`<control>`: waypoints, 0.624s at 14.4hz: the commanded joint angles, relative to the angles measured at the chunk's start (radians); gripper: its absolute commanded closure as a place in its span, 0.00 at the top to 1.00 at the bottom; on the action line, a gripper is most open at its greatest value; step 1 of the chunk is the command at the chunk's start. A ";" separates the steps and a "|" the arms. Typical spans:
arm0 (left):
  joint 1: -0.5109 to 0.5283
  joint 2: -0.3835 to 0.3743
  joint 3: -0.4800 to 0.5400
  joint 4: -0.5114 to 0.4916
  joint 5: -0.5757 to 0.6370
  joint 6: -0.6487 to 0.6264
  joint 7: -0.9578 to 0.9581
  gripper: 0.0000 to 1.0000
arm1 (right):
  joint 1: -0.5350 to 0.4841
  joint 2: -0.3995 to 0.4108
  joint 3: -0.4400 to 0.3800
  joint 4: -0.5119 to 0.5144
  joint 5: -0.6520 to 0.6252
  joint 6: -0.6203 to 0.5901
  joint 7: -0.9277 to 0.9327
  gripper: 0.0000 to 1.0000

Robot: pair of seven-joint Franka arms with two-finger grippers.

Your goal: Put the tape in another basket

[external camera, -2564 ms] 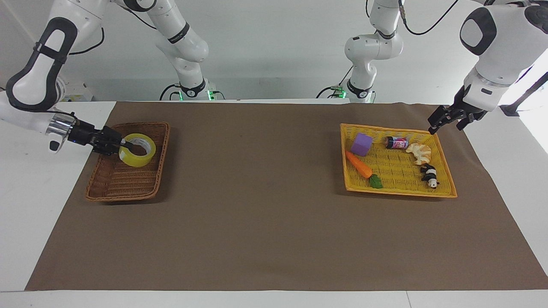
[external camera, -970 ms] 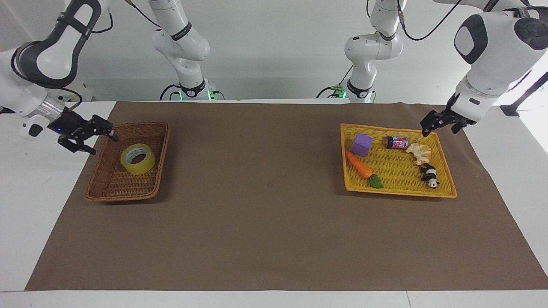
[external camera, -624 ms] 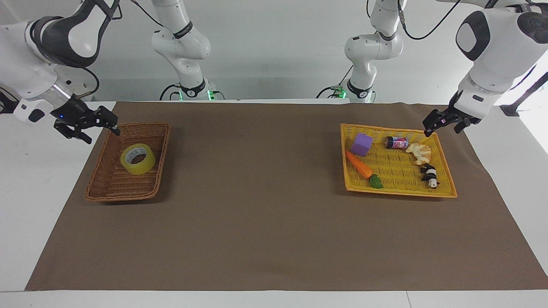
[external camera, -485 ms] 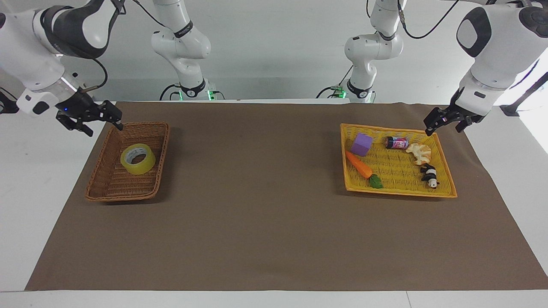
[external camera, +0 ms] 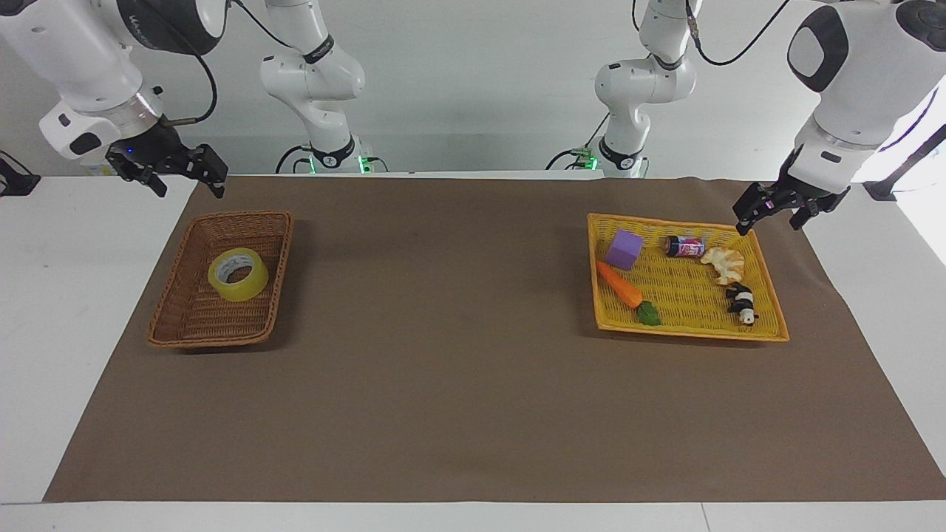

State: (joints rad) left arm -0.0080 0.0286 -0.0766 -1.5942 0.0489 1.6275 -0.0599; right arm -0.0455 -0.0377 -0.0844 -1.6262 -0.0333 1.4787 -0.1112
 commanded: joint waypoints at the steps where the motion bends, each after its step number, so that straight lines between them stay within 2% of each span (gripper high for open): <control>1: -0.003 -0.010 0.003 -0.015 0.000 0.000 0.009 1.00 | -0.016 0.015 0.034 0.022 -0.013 0.002 0.005 1.00; 4: 0.011 -0.015 0.014 -0.024 0.000 0.002 0.009 1.00 | -0.005 0.003 0.029 0.022 -0.016 -0.001 0.007 1.00; 7: 0.011 -0.015 0.014 -0.024 0.002 0.002 0.009 1.00 | -0.004 -0.007 0.023 0.006 -0.013 -0.064 0.008 1.00; 9: 0.008 -0.015 0.014 -0.024 0.002 0.002 0.009 1.00 | 0.027 -0.008 -0.009 0.008 -0.008 -0.080 0.008 1.00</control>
State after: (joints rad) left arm -0.0038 0.0286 -0.0600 -1.6018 0.0489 1.6269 -0.0599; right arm -0.0438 -0.0353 -0.0679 -1.6179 -0.0334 1.4173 -0.1109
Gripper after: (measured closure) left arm 0.000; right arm 0.000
